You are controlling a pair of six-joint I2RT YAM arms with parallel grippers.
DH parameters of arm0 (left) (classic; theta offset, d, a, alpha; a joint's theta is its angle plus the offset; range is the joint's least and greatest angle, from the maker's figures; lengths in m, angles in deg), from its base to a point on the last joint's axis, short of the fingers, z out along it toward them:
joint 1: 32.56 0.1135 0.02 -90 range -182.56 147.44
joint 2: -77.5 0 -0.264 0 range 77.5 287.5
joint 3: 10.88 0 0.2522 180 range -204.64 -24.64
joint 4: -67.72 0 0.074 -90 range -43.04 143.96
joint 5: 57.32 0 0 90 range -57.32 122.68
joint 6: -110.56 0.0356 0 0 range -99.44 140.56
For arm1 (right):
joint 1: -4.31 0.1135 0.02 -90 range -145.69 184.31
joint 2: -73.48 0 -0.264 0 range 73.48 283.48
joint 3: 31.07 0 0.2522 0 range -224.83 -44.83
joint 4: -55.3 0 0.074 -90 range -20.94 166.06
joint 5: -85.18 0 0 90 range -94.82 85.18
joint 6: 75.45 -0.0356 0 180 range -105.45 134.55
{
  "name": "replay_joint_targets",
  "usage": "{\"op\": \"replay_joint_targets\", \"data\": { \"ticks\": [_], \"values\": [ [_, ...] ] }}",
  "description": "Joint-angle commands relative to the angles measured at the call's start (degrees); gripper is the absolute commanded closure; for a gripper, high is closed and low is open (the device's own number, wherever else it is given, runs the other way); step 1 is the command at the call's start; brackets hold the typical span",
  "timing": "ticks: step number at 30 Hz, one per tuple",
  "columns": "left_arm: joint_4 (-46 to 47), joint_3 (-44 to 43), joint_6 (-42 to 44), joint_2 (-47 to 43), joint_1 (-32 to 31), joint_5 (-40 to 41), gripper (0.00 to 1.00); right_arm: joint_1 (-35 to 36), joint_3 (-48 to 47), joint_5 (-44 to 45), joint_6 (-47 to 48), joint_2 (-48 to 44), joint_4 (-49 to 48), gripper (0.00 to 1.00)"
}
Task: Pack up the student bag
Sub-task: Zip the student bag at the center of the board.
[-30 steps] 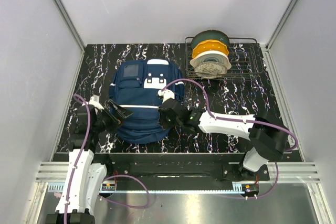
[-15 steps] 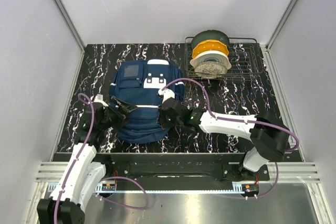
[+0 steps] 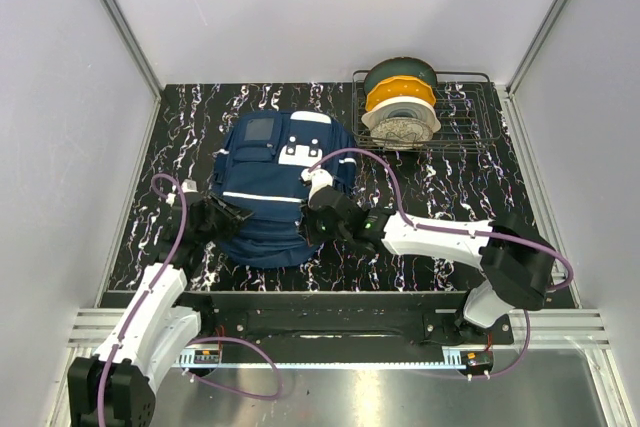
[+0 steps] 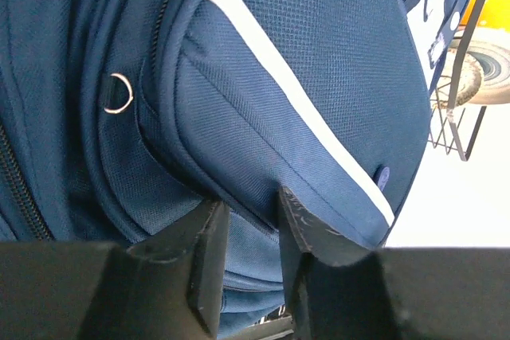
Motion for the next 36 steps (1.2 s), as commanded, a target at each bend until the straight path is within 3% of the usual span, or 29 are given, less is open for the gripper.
{"op": "replay_joint_targets", "data": {
  "ticks": [1,5,6,13,17,25,36],
  "values": [
    [6.45,-1.23,0.90,-0.47,-0.58,2.21,0.78,1.66,-0.12,-2.24,1.63,-3.55,-5.01,1.00],
    [6.89,-2.11,0.90,1.81,-0.67,2.04,0.99,1.83,0.15,-2.67,1.98,-3.99,-5.44,1.00],
    [6.62,-2.55,0.81,2.08,-0.67,2.21,1.00,1.83,0.32,-2.76,1.89,-3.99,-5.79,1.00],
    [4.35,-4.48,2.21,2.43,-0.67,3.44,1.00,1.74,1.28,-1.72,2.86,-4.60,-5.45,1.00],
    [0.56,-6.85,4.58,0.69,-0.14,4.50,1.00,1.57,2.43,4.59,5.14,-5.40,-2.91,1.00],
    [-4.36,-9.84,7.66,-1.52,3.37,2.92,1.00,-10.54,8.40,-0.21,1.36,-7.86,-4.02,1.00],
    [-7.09,-10.99,9.51,-2.58,4.96,0.46,1.00,-18.11,4.81,-1.71,5.23,-3.91,-5.79,1.00]
  ]
}}
